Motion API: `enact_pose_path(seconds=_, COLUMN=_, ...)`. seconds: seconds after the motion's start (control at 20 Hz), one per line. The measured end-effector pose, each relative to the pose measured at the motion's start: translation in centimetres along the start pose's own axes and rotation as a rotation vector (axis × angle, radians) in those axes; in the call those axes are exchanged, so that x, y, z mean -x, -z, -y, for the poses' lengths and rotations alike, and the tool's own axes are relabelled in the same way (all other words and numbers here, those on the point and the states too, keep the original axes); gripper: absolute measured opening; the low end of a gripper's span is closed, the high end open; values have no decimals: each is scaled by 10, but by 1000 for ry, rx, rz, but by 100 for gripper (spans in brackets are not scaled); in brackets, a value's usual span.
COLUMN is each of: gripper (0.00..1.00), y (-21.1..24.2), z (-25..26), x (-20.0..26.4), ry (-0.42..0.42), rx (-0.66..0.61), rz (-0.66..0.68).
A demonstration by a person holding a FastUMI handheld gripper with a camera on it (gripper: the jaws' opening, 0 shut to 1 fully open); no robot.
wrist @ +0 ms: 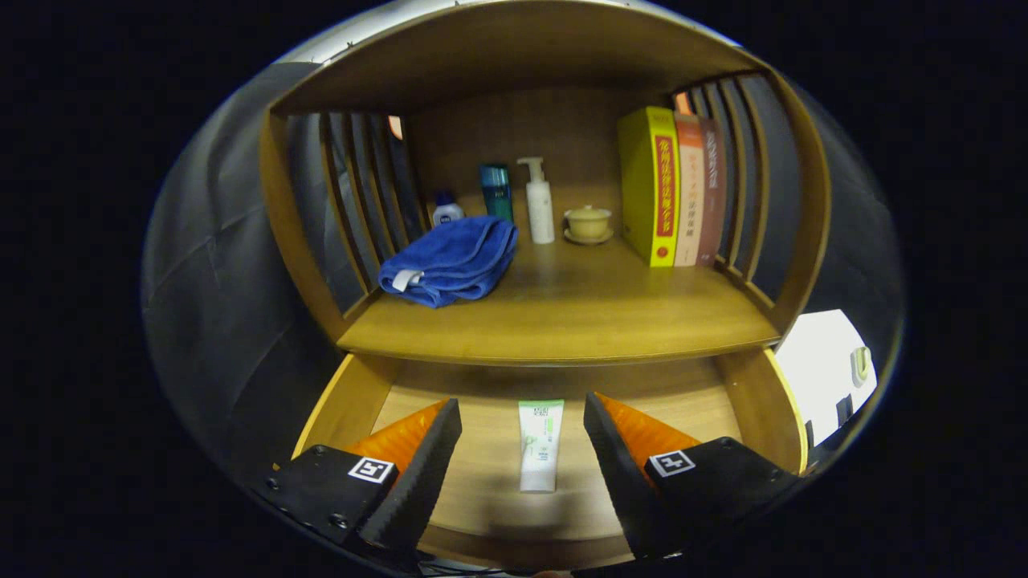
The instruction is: Pull open the drawer, take out the items inside it, and place them on the countertop above the cabinet.
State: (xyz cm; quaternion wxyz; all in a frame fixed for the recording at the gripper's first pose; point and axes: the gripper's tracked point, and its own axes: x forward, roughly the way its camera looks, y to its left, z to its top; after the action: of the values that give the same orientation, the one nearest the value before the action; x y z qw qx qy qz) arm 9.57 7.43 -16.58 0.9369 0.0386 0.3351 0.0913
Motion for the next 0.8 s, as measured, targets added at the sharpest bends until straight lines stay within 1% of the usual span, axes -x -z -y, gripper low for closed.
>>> enact_pose_path(seconds=0.1, gripper=99, y=6, z=3, x=-22, ry=-2, rx=9, rz=-86)
enact_pose_path(seconds=0.25, gripper=99, y=17, z=16, x=-52, ry=35, rx=4, rz=-197)
enact_pose_path(seconds=0.5, gripper=100, y=43, z=20, x=-80, ry=62, rx=1, rz=-350)
enact_pose_path(seconds=0.8, gripper=99, y=68, z=29, x=-97, ry=89, rx=-13, rz=-454)
